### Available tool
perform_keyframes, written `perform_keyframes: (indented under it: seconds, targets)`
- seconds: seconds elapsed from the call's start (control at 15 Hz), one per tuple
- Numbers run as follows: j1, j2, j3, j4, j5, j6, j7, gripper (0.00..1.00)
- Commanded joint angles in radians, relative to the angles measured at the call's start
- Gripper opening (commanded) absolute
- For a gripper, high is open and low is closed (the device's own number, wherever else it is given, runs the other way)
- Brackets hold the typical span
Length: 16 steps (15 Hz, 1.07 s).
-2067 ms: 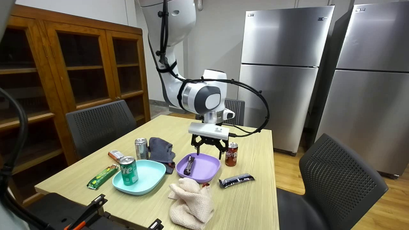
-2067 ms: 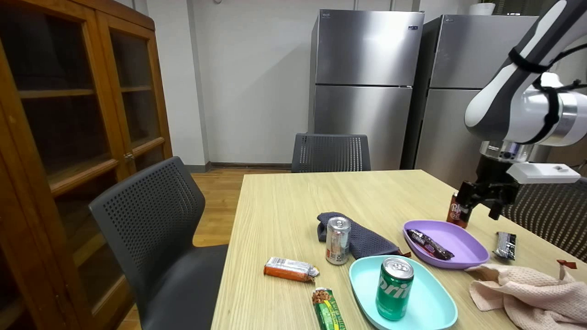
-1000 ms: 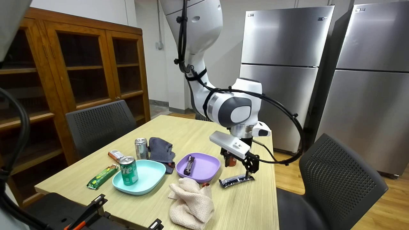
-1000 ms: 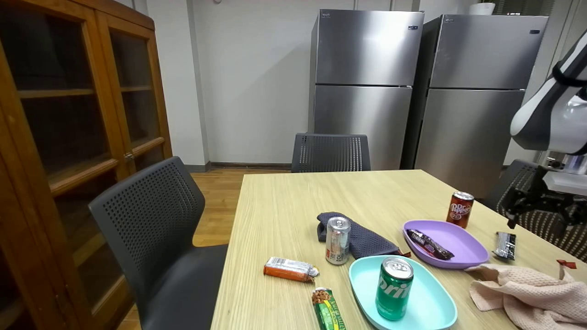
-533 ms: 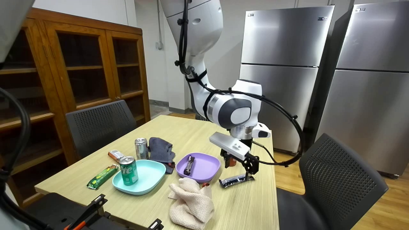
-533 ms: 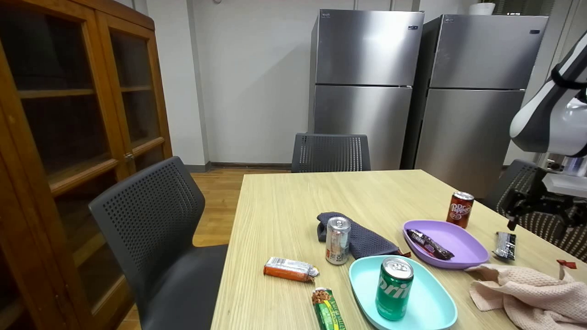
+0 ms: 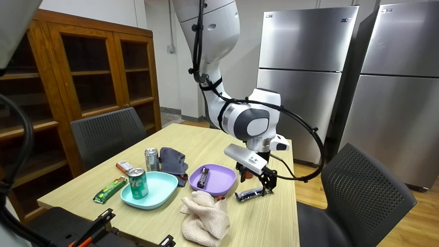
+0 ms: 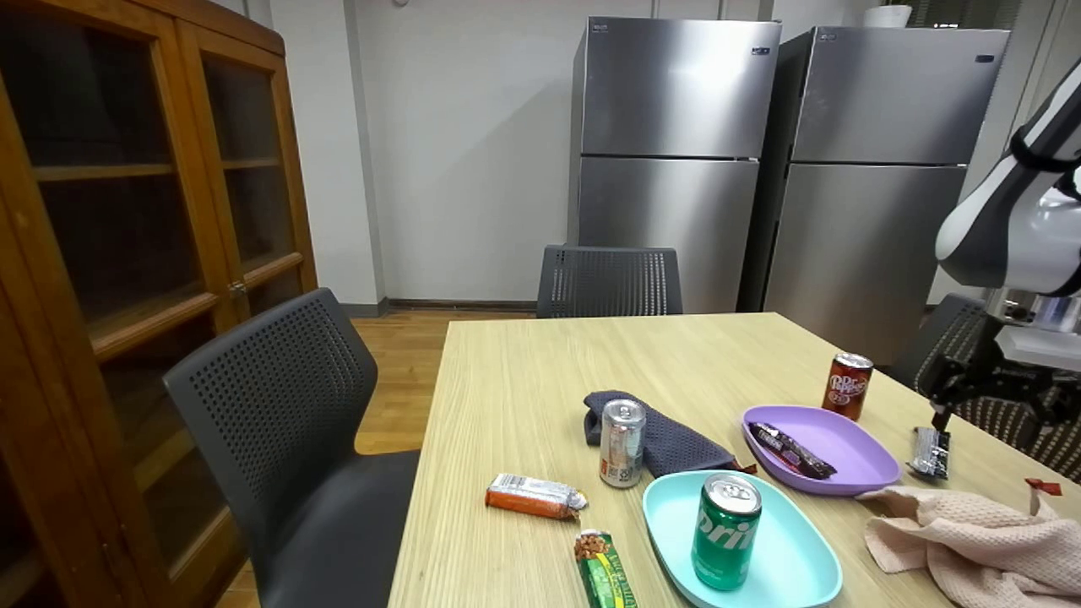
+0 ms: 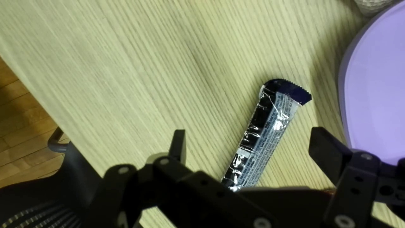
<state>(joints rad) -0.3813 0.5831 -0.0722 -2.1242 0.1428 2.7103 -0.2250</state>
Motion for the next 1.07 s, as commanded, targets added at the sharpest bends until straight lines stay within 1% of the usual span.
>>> perform_keyframes:
  seconds: [0.0, 0.4, 0.47, 1.0]
  targets:
    - [-0.012, 0.049, 0.020, 0.056, 0.036, -0.012, 0.017, 1.00]
    - [-0.008, 0.119, 0.017, 0.133, 0.056, -0.010, 0.063, 1.00]
    - [0.000, 0.135, 0.009, 0.148, 0.055, -0.001, 0.082, 1.00]
    - [0.012, 0.218, 0.001, 0.243, 0.046, -0.024, 0.144, 1.00]
